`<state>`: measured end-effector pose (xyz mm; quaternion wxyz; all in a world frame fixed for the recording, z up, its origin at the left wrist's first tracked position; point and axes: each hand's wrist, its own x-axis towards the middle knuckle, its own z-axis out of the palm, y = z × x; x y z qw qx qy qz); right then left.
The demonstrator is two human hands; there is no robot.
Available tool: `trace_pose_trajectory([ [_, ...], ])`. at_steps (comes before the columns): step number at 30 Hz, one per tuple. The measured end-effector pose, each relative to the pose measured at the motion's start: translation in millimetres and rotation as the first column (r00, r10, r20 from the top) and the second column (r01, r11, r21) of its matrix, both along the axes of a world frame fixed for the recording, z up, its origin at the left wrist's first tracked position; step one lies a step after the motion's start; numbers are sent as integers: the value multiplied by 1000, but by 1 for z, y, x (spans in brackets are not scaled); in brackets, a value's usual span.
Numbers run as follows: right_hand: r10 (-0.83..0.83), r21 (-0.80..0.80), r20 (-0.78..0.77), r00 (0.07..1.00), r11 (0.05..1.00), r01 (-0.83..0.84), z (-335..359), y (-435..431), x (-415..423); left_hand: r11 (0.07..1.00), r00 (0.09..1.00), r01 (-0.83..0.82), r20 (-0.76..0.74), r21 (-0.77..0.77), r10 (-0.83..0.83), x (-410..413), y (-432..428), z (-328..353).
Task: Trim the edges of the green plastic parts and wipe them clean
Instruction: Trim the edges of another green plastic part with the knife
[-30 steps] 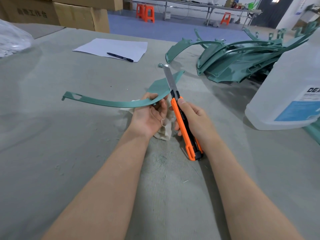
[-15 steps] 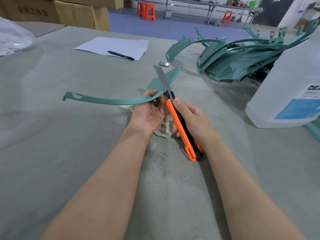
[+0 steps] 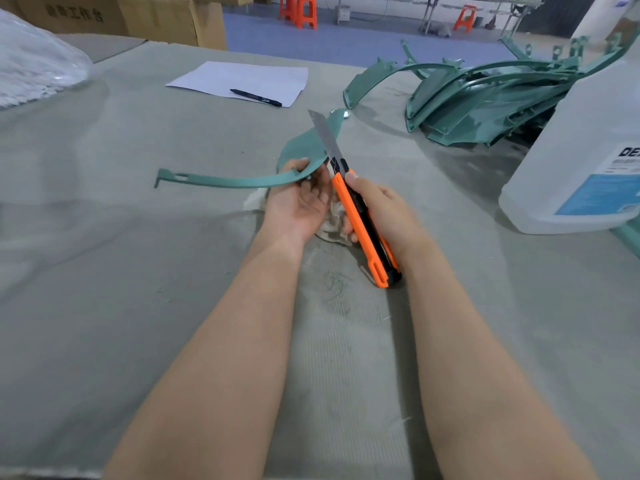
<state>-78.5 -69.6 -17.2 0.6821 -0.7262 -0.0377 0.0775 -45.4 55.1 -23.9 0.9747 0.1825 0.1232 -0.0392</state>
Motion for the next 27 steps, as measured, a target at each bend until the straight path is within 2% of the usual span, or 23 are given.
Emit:
trace_pose_trajectory([
  [10,14,-59,37,999,998,-12,1,0,-6,1000,999,-6,33,0,6,-2,2,-2],
  [15,31,-53,41,999,998,-29,1,1,-6,992,999,7,44,126,-13,0,1,-2],
  [22,70,-77,53,996,995,-65,1,3,-7,990,999,18,24,142,-22,-2,0,-1],
  [27,97,-73,49,994,993,-94,0,5,-8,978,999,24,23,209,-30,-4,0,0],
])
